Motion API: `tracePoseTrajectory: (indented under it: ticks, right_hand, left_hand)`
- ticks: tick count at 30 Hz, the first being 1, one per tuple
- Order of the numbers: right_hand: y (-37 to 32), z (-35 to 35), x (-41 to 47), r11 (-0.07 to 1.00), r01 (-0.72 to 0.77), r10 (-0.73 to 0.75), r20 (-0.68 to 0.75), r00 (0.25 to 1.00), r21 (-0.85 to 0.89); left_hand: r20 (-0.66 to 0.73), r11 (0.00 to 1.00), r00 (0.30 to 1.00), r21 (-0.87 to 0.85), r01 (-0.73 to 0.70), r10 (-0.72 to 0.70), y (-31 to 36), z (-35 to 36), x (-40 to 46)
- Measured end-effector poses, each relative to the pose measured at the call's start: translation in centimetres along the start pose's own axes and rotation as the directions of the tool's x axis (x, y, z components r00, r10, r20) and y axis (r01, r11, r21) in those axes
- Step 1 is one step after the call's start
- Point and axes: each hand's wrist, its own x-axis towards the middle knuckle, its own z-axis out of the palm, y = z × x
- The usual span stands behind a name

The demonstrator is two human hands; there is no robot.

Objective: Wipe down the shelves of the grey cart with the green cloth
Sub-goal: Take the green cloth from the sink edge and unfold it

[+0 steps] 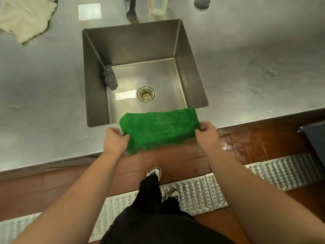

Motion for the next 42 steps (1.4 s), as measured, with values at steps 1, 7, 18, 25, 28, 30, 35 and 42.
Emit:
tracePoseTrajectory:
  ticks: [1,7,18,25,28,30,35,42]
  right_hand:
    - [-0.2,0.2,0.0,1.0,-0.019,0.019,-0.002,1.0,-0.011]
    - [-0.9,1.5,0.2,0.993,-0.086,0.087,0.011,0.996,-0.086]
    - [-2.2,-0.2,-0.9,0.998,-0.018,0.016,0.026,1.0,0.065]
    - [-5.9,-5.6,-2.9,0.934,0.073,-0.076,-0.007,0.997,0.349]
    - [-8.0,-8.3,-3.8,0.929,0.229,-0.233,-0.022,0.972,0.29]
    - [-9.0,-9.9,-4.0,0.939,0.289,-0.298,0.02,0.954,0.185]
    - [-9.8,-13.4,-4.5,0.858,0.4,-0.328,0.256,0.909,-0.321]
    - [-8.2,-17.7,-4.0,0.771,0.217,-0.296,-0.036,0.955,-0.598]
  left_hand:
    - [0.024,1.0,0.999,0.002,0.024,-0.024,0.3,0.0,0.5]
    - [0.235,0.997,0.969,0.021,0.069,-0.072,1.5,0.1,1.2]
    - [0.268,0.972,0.96,-0.236,-0.018,0.083,2.1,-1.6,0.2]
    - [0.248,0.845,0.926,-0.52,-0.122,0.286,4.4,-5.6,0.1]
    - [0.326,0.789,0.823,-0.574,-0.219,0.466,6.9,-7.5,-0.3]
    - [0.424,0.803,0.732,-0.526,-0.28,0.533,8.8,-8.5,-0.7]
    - [0.516,0.636,0.632,0.202,-0.745,0.577,14.6,-8.7,-0.4]
    - [0.585,0.259,0.416,0.336,-0.906,0.696,21.7,-3.3,-1.4]
